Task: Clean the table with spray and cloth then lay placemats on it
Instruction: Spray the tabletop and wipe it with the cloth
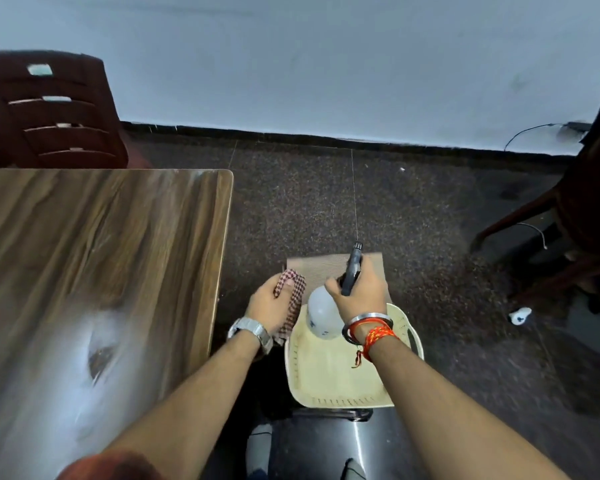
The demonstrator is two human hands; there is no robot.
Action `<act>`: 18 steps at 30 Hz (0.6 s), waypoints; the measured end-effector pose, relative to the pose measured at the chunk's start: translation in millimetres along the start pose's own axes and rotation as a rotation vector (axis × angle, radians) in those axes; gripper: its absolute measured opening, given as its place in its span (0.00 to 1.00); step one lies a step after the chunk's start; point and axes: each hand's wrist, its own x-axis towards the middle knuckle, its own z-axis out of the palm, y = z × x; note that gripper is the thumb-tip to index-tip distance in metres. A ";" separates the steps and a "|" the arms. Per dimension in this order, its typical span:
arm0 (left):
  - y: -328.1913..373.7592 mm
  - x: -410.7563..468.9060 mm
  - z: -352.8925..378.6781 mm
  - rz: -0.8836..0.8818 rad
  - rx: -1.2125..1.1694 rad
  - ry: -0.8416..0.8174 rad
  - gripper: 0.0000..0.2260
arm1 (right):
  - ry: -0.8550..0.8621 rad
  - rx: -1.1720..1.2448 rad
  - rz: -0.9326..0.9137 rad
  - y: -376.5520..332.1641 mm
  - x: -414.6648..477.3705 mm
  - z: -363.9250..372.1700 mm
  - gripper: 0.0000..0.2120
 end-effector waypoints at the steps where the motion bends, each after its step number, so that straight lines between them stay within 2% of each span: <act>1: 6.2 -17.1 14.3 0.004 -0.030 0.009 0.16 | 0.005 0.007 -0.014 8.5 -6.0 -14.2 0.12; 6: 5.8 -75.1 87.6 -0.041 -0.040 -0.072 0.14 | -0.085 -0.050 -0.067 59.2 -31.7 -60.7 0.16; 10: -10.0 -82.9 129.2 -0.129 0.041 -0.066 0.17 | -0.167 -0.140 -0.052 103.5 -44.0 -61.7 0.19; 15: -16.3 -77.6 148.7 -0.261 0.062 -0.015 0.15 | -0.195 -0.201 0.013 143.9 -50.2 -39.2 0.37; 18: -25.0 -66.7 150.3 -0.342 -0.003 -0.041 0.16 | -0.189 -0.204 0.034 158.4 -51.7 -29.3 0.41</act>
